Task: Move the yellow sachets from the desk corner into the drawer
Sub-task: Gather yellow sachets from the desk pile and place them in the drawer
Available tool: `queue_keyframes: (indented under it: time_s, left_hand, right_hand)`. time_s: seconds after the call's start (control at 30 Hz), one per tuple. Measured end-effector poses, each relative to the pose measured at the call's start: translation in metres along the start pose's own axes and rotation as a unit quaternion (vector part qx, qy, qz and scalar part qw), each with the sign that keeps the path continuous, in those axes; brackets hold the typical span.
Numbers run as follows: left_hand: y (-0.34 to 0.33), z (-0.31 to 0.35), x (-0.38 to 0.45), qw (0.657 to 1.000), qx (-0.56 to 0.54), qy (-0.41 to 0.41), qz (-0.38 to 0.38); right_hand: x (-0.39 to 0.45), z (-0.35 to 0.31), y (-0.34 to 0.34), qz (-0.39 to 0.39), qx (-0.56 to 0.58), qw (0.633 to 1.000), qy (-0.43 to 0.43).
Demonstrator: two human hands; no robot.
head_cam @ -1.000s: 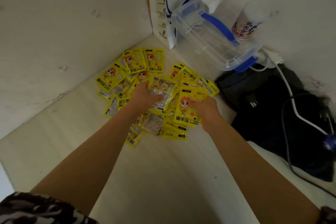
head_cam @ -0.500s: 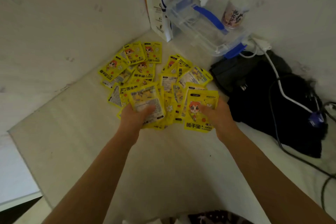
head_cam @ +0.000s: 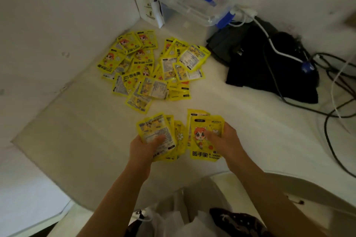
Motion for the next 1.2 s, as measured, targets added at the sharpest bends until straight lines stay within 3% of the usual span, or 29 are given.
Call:
queue_keyframes:
  time_s: [0.33, 0.7, 0.87, 1.2]
  left_hand:
    - [0.031, -0.05, -0.059, 0.991, 0.095, 0.026, -0.093]
    - [-0.042, -0.104, -0.134, 0.945, 0.216, -0.015, -0.244]
    - [-0.082, -0.156, -0.194, 0.909, 0.271, -0.023, -0.316]
    - [-0.124, -0.298, -0.339, 0.866, 0.326, 0.001, -0.379]
  right_hand:
    - [-0.123, 0.096, 0.007, 0.12, 0.094, 0.987, -0.044]
    - [-0.24, 0.196, 0.08, 0.277, 0.201, 0.934, -0.106]
    - [-0.311, 0.253, 0.113, 0.33, 0.267, 0.896, -0.128]
    - [-0.457, 0.374, 0.193, 0.416, 0.326, 0.833, -0.166]
Point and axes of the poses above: each hand's wrist, its own x-axis towards the middle knuckle, its own y-axis out of the back of the hand, z = x × y, the point moved 6 cm from there along x, towards the middle knuckle, and after that the axes turned 2 degrees about z, right-handed, at the moved point
